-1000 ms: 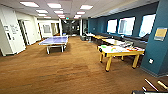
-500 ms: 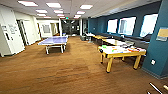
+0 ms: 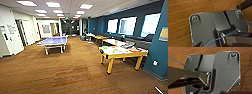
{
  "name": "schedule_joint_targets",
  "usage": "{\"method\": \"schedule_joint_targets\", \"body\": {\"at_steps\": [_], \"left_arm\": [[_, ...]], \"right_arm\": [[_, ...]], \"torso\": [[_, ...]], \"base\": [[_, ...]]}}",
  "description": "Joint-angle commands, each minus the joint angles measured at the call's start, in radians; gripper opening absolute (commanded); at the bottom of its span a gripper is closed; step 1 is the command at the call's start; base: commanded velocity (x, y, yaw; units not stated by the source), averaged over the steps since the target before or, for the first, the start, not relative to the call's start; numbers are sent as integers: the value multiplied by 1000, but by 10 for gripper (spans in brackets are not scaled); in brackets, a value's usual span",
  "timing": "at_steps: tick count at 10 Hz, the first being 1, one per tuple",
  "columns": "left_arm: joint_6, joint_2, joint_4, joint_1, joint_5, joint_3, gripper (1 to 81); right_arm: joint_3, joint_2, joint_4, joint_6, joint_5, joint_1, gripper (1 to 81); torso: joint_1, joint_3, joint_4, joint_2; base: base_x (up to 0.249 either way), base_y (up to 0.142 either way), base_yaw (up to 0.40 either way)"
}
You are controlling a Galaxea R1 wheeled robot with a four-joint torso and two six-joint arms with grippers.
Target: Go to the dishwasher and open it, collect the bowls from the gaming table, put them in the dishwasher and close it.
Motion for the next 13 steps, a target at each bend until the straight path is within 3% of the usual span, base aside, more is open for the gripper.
{"method": "schedule_joint_targets", "body": {"at_steps": [1,13], "left_arm": [[-2,-5,-5,-51,49,-3,811],[-2,-3,-12,-50,49,-1,811]], "right_arm": [[2,-7,-8,-4,-45,40,811],[-12,4,-6,-4,-45,31,811]], "torso": [[1,0,0,0],[1,0,0,0]], "base": [[142,0,0],[147,0,0]]}}
